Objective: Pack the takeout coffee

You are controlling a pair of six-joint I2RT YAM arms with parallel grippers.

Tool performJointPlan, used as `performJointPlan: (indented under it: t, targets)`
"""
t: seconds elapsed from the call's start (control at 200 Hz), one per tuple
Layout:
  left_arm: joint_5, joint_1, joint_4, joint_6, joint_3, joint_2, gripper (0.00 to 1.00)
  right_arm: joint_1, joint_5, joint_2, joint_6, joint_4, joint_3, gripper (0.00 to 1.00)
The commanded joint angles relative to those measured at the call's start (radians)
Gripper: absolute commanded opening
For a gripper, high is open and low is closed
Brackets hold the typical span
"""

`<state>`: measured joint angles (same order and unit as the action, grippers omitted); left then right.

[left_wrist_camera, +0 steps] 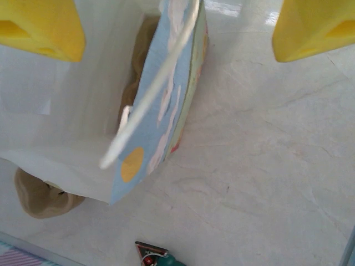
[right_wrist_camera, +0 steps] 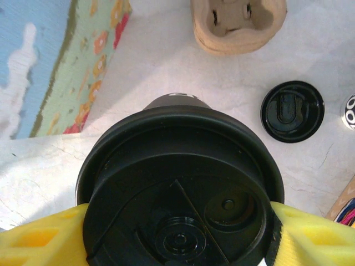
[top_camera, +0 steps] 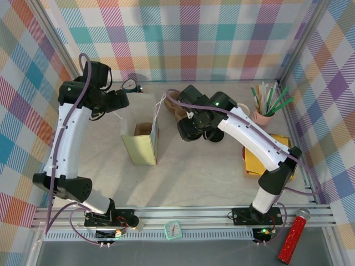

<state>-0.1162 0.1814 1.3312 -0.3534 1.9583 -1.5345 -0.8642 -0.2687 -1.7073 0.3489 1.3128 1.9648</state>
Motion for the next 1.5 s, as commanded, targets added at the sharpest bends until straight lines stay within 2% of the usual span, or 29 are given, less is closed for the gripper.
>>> performJointPlan:
  t: [0.0, 0.17, 0.225, 0.275, 0.57, 1.005, 1.21, 1.495]
  targets:
    - [0.015, -0.014, -0.055, 0.048, -0.007, -0.012, 0.73, 0.004, -0.010, 0.013, -0.026, 0.052, 0.062, 0.70]
    - [0.112, -0.008, -0.122, 0.038, -0.006, 0.003, 0.24, 0.005, -0.027, 0.005, -0.047, 0.087, 0.144, 0.70]
    - [0.122, 0.002, -0.136, 0.033, -0.006, 0.012, 0.12, 0.005, -0.030, 0.005, -0.051, 0.091, 0.159, 0.70]
    - [0.135, 0.018, -0.149, 0.028, -0.004, 0.019, 0.07, 0.006, -0.035, 0.005, -0.053, 0.096, 0.170, 0.70]
    - [0.153, 0.127, -0.217, -0.012, 0.012, 0.018, 0.06, 0.014, -0.066, 0.046, -0.067, 0.124, 0.201, 0.70]
    - [0.123, 0.227, -0.270, -0.051, 0.013, -0.040, 0.05, 0.016, -0.099, 0.138, -0.045, 0.155, 0.170, 0.70]
    - [0.115, 0.257, -0.287, -0.065, 0.004, -0.056, 0.03, 0.016, -0.085, 0.146, -0.054, 0.160, 0.201, 0.69]
    - [0.119, 0.263, -0.303, -0.073, -0.016, -0.044, 0.01, 0.016, -0.005, 0.072, -0.065, 0.193, 0.327, 0.69]
